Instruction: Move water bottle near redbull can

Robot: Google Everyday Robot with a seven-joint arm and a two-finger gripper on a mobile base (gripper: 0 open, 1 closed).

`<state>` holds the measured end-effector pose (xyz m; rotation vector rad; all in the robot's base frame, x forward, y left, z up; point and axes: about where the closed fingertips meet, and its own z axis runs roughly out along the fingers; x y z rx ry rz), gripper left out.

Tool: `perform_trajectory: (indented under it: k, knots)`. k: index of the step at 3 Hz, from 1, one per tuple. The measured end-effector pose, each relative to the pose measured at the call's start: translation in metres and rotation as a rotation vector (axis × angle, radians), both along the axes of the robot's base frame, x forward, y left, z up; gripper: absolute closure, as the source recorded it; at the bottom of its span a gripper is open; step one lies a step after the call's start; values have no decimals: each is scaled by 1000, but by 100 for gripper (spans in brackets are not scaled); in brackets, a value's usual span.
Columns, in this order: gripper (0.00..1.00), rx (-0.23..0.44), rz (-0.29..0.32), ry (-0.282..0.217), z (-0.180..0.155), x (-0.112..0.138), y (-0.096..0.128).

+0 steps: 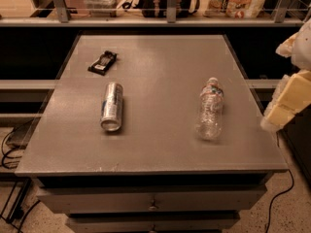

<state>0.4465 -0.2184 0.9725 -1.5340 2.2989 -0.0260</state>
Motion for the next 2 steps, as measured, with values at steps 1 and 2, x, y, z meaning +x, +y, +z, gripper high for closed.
perform_trajectory:
  k: [1, 2]
  knots:
    - [0, 107, -161, 33, -14, 7, 1]
    - [0, 181, -308, 68, -29, 14, 12]
